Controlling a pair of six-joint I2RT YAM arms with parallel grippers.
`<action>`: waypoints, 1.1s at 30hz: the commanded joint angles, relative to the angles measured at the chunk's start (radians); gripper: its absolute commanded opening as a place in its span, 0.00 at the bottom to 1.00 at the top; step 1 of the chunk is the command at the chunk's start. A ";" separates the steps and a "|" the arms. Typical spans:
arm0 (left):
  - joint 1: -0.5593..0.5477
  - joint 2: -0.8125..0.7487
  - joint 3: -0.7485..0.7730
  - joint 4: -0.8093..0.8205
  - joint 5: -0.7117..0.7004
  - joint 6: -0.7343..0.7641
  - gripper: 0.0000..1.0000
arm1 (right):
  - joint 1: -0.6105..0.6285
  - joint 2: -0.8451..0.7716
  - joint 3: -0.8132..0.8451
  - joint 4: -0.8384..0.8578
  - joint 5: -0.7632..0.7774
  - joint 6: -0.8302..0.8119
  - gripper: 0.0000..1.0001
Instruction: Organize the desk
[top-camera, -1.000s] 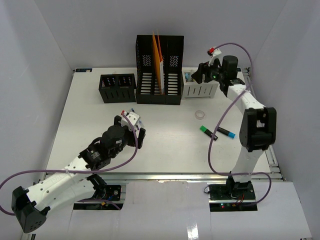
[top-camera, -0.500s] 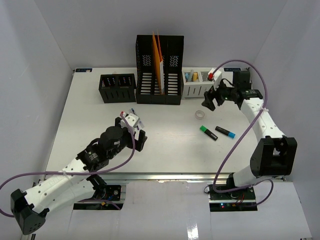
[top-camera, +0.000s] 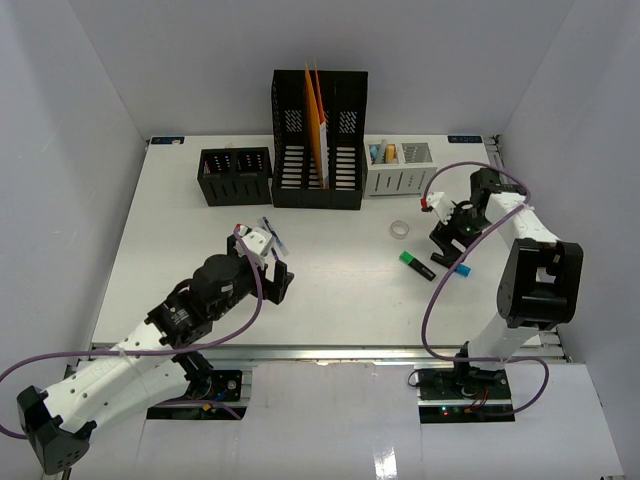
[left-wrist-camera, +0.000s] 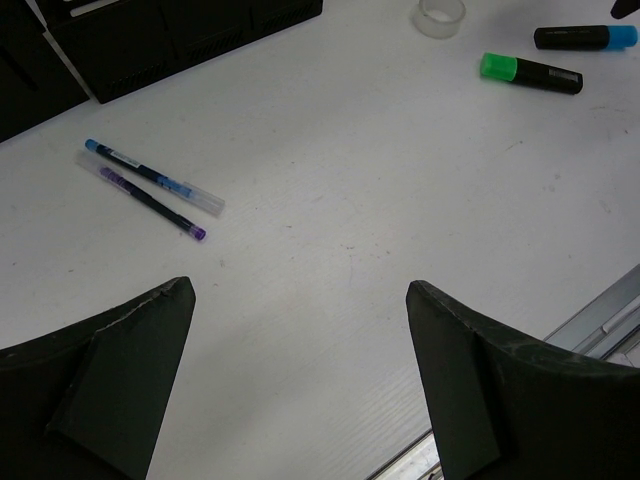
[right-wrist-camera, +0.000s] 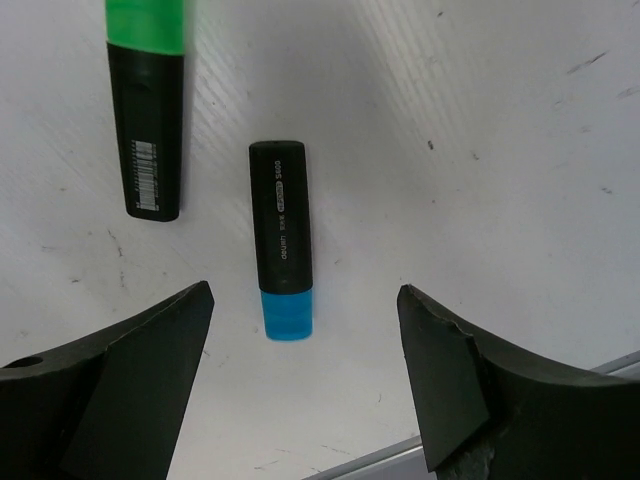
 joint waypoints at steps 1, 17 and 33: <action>0.008 -0.016 0.035 -0.002 0.017 -0.008 0.98 | 0.003 0.036 -0.045 -0.024 0.120 -0.032 0.78; 0.010 -0.006 0.035 -0.004 0.016 -0.009 0.98 | 0.003 0.076 -0.155 0.133 0.165 0.005 0.71; 0.011 0.028 0.031 -0.004 0.013 -0.009 0.98 | 0.042 0.138 -0.080 0.165 0.120 0.032 0.66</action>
